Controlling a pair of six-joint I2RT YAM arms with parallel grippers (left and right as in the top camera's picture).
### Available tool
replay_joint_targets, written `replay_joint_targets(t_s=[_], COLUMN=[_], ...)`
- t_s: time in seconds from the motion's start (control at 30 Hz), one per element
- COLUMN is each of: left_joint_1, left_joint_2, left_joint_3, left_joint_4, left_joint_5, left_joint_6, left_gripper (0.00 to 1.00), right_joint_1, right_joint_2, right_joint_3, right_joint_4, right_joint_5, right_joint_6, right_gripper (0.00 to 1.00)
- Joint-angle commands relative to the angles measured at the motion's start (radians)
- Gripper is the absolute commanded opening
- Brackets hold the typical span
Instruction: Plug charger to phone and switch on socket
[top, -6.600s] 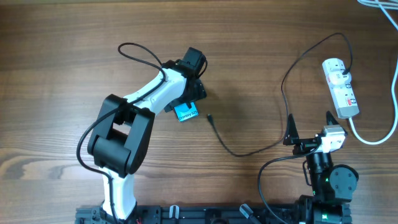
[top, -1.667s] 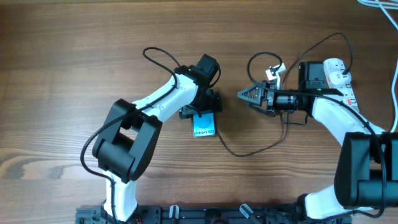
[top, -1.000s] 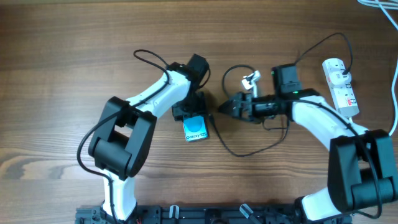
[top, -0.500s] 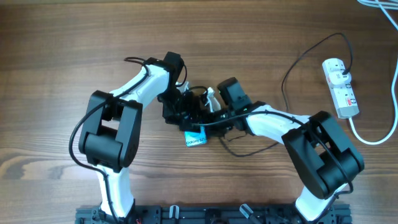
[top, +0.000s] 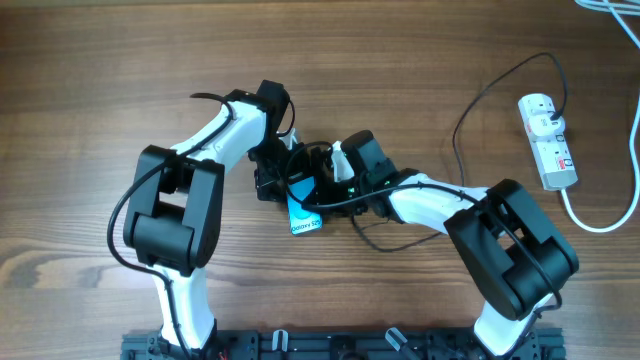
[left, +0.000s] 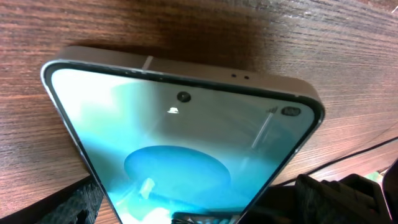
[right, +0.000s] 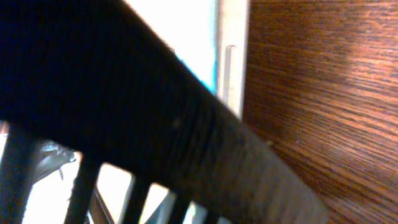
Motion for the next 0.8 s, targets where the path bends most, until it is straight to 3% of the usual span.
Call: replay_joint_targets(t_s=[0.0,0.07,0.23,0.57,0.63,0.77], left_joint_1=[-0.051,-0.049,-0.044,0.098,0.098,0.098], left_joint_2=[0.096,0.096,0.096,0.096,0.096,0.096], left_joint_3=[-0.064,-0.064,-0.064,-0.064,-0.064,-0.064], left_joint_4=[0.05,0.079,0.127,0.155,0.157,0.166], left_joint_5=[-0.082,-0.1,-0.322,-0.319,-0.319,-0.319], left_joint_6=[0.098,0.059,-0.182,-0.253,-0.254,-0.253], left_gripper=[1.0,1.0,1.0,1.0,1.0,1.0], right_joint_1=[0.046,0.046,0.046,0.046,0.043,0.045], right_joint_2=[0.024,0.024,0.024,0.011,-0.038,-0.093], right_joint_3=[0.012,0.012,0.012,0.016,0.074,0.323], right_joint_4=[0.009,0.009,0.009,-0.027,-0.212,-0.755], right_joint_5=[-0.046,-0.046,-0.042,-0.022,0.085,0.333], right_joint_6=[-0.023,-0.023,-0.023,-0.019,-0.047,-0.197], right_gripper=[0.07,0.04,0.04,0.04,0.05,0.05])
